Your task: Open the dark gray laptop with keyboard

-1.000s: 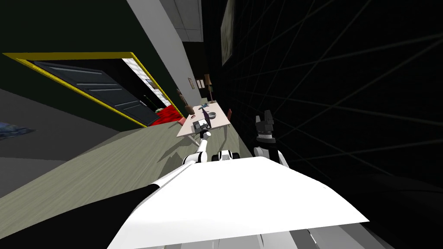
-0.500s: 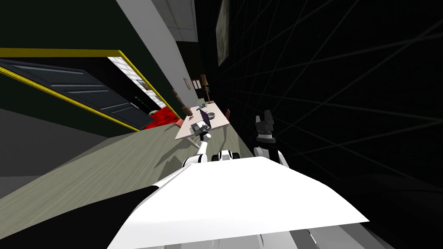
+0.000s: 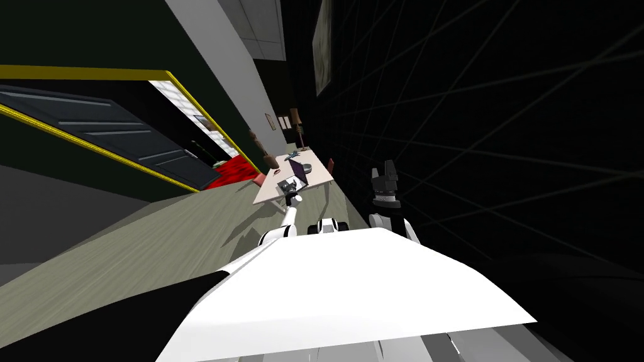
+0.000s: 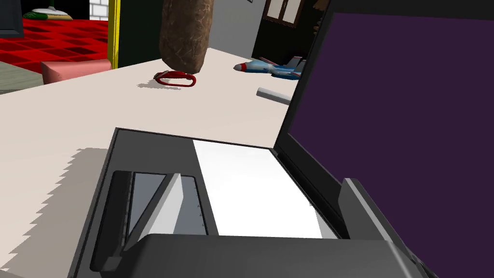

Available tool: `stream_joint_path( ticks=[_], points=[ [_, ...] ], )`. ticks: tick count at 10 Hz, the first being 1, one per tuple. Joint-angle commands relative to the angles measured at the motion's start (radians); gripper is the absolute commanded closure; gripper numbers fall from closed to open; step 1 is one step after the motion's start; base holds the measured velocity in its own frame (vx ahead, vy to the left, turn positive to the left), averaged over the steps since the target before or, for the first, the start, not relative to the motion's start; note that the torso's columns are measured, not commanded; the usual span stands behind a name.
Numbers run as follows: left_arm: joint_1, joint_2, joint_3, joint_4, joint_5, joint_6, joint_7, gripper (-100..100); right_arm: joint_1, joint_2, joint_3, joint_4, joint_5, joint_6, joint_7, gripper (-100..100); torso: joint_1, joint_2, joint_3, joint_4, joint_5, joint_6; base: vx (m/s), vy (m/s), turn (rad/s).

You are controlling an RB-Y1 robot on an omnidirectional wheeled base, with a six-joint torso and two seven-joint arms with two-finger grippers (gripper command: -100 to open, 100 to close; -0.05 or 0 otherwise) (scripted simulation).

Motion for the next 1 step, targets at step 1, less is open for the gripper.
stream_joint_path(
  ticks=[1],
  points=[
    [-0.001, 0.075, 0.012, -0.002, 0.004, 0.008, -0.01, -100, 0.0, 0.0, 0.0, 0.0, 0.0, 0.0, 0.0, 0, 0.001, -0.001, 0.0, 0.0, 0.0, 0.0, 0.03, -0.07, 0.023]
  ],
)
